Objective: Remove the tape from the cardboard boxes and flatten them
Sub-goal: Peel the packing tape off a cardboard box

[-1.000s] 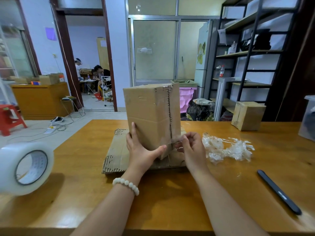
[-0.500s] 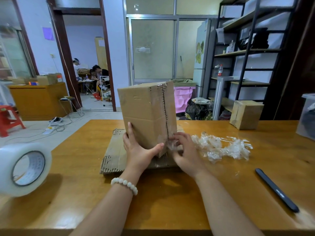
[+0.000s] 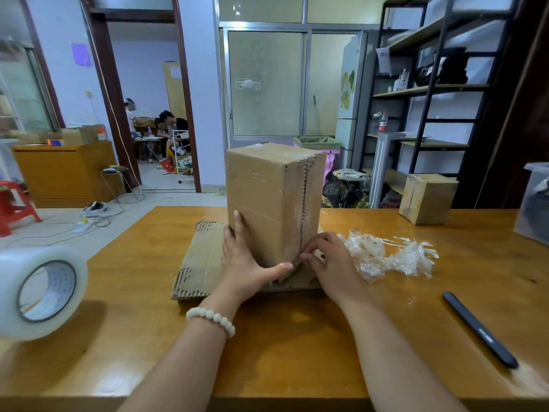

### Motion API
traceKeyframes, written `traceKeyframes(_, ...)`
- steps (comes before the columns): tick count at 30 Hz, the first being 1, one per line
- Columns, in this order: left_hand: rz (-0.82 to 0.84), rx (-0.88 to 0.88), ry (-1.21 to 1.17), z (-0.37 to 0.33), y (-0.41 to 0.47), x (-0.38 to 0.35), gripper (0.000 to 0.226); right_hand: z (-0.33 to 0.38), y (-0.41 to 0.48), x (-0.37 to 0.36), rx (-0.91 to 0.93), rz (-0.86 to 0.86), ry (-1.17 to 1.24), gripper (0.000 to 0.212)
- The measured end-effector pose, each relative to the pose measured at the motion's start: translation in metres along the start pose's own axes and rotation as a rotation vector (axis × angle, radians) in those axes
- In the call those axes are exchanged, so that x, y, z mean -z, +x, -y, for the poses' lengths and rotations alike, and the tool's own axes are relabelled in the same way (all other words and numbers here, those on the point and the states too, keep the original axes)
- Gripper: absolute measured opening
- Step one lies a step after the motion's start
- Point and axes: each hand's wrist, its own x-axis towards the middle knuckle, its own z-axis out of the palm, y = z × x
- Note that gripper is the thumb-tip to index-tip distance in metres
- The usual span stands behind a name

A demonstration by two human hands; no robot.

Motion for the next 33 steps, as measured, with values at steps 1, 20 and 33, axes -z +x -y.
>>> traceKeyframes(1,0.004,0.004,0.030,-0.001,0.000,0.000,0.141,0.001,0.000,0.001,-0.014,0.000,0.018,0.014)
traceKeyframes(20,-0.089,-0.029,0.100,0.002,0.001,-0.005,0.140,0.007,-0.004,0.003,0.038,0.030,0.321,0.032)
traceKeyframes(33,-0.102,-0.030,0.091,0.009,0.004,-0.006,0.141,0.005,0.001,0.010,-0.175,0.177,0.366,0.033)
